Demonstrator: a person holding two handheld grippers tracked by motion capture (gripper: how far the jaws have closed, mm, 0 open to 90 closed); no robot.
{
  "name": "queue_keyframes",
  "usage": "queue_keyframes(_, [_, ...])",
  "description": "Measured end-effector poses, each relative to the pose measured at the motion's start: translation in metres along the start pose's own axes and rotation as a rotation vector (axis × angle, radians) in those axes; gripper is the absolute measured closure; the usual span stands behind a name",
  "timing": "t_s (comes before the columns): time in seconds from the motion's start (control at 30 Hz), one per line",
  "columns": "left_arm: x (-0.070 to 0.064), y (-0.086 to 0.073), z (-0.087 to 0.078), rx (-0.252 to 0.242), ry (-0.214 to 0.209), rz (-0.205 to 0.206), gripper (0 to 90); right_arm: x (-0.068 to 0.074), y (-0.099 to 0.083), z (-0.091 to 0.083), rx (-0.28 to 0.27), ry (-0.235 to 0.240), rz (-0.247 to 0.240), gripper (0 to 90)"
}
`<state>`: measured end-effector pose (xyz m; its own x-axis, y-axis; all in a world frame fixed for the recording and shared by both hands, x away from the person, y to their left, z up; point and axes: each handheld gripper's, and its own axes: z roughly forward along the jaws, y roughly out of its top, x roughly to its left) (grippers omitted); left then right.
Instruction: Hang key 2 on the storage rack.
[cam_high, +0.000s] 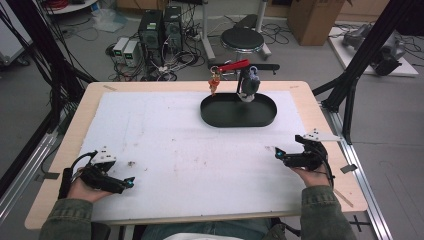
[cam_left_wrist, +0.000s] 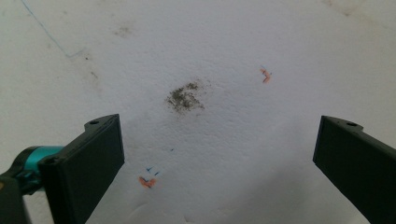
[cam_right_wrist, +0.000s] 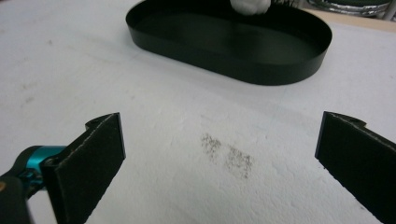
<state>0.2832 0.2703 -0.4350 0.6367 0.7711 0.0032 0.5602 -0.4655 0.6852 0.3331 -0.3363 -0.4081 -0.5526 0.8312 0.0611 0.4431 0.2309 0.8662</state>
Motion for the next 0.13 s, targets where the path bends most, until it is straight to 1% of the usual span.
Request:
queue_keyframes(0.03, [-0.0008,0.0000,0.0010,0.003,0.001,0.003,2.3,0.0006,-0.0004,-0.0006,0.001,0.002,0.001,0.5])
queue_keyframes(0.13, [-0.0013,0.0002,-0.0004,-0.001,0.008,0.012,2.3,0.0005,-0.0004,-0.0022,-0.021,0.009,0.000,0.5])
